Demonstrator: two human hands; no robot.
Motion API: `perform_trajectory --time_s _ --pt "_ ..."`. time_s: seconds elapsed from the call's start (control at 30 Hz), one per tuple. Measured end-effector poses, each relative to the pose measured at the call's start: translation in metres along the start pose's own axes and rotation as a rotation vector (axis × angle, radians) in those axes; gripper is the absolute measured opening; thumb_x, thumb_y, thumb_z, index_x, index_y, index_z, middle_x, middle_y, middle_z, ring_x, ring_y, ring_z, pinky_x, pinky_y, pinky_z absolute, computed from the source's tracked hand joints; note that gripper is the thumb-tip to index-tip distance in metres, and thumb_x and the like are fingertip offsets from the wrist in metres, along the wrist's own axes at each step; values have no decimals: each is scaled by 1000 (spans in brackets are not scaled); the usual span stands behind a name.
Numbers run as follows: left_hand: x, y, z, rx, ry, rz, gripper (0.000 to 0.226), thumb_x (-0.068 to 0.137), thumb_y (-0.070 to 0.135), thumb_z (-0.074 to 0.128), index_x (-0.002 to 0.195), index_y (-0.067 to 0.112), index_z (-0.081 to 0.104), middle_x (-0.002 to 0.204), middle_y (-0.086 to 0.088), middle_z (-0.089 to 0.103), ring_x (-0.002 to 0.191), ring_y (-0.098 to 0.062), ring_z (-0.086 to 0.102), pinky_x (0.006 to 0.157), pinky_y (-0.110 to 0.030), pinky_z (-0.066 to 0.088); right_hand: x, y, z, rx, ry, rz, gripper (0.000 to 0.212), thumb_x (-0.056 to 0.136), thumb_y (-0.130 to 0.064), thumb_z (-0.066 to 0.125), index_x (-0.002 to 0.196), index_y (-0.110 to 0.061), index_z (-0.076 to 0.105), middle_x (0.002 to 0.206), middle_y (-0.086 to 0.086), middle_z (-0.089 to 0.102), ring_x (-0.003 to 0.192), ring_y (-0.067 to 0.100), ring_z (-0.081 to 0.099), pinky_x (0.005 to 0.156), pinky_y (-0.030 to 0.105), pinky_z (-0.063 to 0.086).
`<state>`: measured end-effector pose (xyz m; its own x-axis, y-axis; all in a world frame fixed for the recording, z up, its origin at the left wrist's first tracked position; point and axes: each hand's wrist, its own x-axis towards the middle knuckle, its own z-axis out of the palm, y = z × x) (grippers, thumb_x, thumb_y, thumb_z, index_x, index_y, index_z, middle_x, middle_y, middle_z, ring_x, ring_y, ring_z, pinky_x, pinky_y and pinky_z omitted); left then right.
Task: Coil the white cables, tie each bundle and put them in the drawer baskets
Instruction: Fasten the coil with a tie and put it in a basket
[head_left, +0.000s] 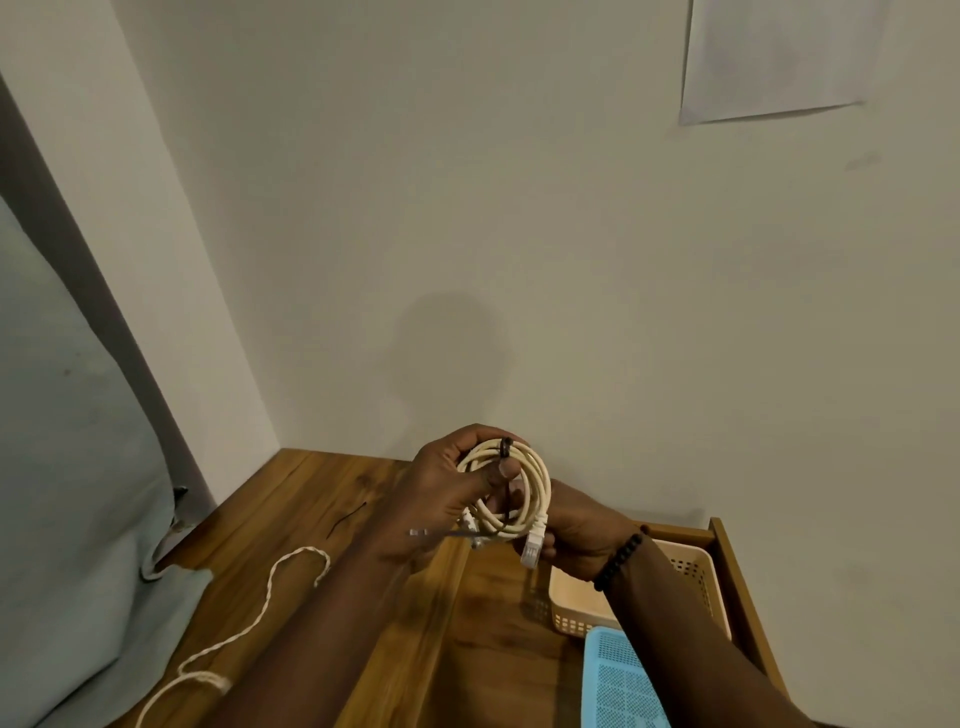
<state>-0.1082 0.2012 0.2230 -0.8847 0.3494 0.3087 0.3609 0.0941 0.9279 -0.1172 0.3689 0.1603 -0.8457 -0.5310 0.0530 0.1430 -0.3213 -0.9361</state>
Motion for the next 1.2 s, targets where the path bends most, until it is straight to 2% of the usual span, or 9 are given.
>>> perform_trajectory --time_s 0.13,0.27,0.43,0.6,0.73,0.8,0.9,1.1,1.2 --pt "1 4 2 20 7 -15 29 76 31 72 102 19 72 93 2 75 91 -15 69 75 -21 55 4 -11 2 -66 29 -89 42 70 -15 81 104 4 68 95 24 62 78 32 59 75 36 53" --pt "-2 -2 0 145 55 -20 18 84 35 67 101 29 68 89 11 73 85 -6 69 71 -16 53 0 -25 3 -281 77 -196 30 91 -9 60 117 6 61 100 19 68 88 25 66 83 33 56" --pt "-4 -2 4 259 58 22 18 92 27 63 110 25 62 95 10 70 86 -2 66 68 -10 51 -2 -19 -6 -452 165 -299 26 89 -15 62 111 -2 67 101 23 68 89 35 66 87 42 56" --pt "-4 -11 3 300 57 33 21 91 26 64 108 31 51 97 8 67 88 -8 67 75 -22 57 -8 -21 -22 -535 218 -229 16 93 -15 60 103 -9 72 92 10 72 80 19 65 78 30 55" --pt "-5 -16 5 299 69 32 21 90 29 65 107 28 53 98 10 66 90 -9 66 77 -23 58 -11 -37 -29 -976 200 -199 14 94 -20 60 101 -14 71 93 -3 72 83 8 64 78 20 50" --pt "-5 -18 5 268 67 24 21 89 29 66 107 27 53 99 9 67 91 -10 67 78 -24 58 -6 -39 -34 -1357 327 -196 13 93 -26 61 101 -21 70 98 -4 69 87 8 58 80 25 46" --pt "-5 -17 4 224 42 25 20 89 29 66 106 27 54 98 8 68 92 -11 67 80 -26 57 -2 -37 -35 -1785 836 -359 9 82 -26 74 91 -27 76 91 1 62 88 21 49 68 28 38" --pt "-4 -14 0 243 88 39 13 91 31 63 101 29 56 96 8 68 89 -10 66 76 -25 56 -2 -47 -5 -1326 1074 -300 28 91 -43 58 108 -25 72 101 2 53 79 11 46 54 15 30" --pt "-5 -13 -1 275 93 49 11 92 33 61 101 28 57 96 10 68 88 -7 65 73 -20 54 -8 -55 7 -966 880 -320 25 95 -26 58 118 -19 67 119 4 61 92 7 59 74 11 44"
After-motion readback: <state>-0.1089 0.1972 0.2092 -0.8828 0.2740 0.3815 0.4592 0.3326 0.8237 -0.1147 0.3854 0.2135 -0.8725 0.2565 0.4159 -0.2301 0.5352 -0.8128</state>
